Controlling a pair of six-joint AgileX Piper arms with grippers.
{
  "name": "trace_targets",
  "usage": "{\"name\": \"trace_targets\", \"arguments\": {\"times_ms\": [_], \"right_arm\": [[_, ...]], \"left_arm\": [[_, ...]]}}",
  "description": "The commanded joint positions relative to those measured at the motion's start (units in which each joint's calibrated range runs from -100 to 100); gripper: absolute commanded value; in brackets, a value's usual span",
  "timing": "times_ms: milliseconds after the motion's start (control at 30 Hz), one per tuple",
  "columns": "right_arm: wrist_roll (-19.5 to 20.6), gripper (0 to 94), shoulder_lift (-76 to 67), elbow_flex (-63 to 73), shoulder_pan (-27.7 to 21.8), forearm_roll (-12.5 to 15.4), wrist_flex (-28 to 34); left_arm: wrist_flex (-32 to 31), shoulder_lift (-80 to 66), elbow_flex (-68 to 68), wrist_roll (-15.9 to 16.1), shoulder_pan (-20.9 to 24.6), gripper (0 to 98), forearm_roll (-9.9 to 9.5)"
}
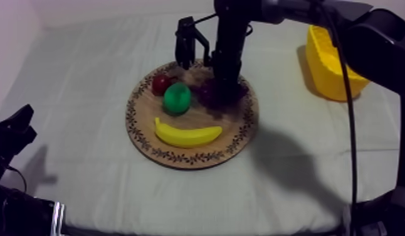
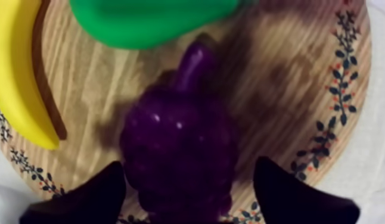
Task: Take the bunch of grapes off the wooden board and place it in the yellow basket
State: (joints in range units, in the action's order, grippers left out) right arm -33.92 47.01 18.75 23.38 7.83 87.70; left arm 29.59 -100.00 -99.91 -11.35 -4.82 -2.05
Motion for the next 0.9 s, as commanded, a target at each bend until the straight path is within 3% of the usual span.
{"name": "trace_targets", "arguments": {"times_ms": [0, 300, 867], "right_arm": [[0.18, 51.2, 0.17, 0.16, 0.11, -0.04, 0.17], [-0.14, 30.9, 0.96, 0.38, 0.30, 0.18, 0.80], [-0.81, 27.9, -2.93, 1.23, -1.17, 0.63, 4.28]], "left_arm": [[-0.01, 0.00, 0.02, 0.00, 0.00, 0.1, -0.02], [-0.01, 0.00, 0.02, 0.00, 0.00, 0.1, -0.02], [-0.01, 0.00, 0.02, 0.00, 0.00, 0.1, -0.02]]}}
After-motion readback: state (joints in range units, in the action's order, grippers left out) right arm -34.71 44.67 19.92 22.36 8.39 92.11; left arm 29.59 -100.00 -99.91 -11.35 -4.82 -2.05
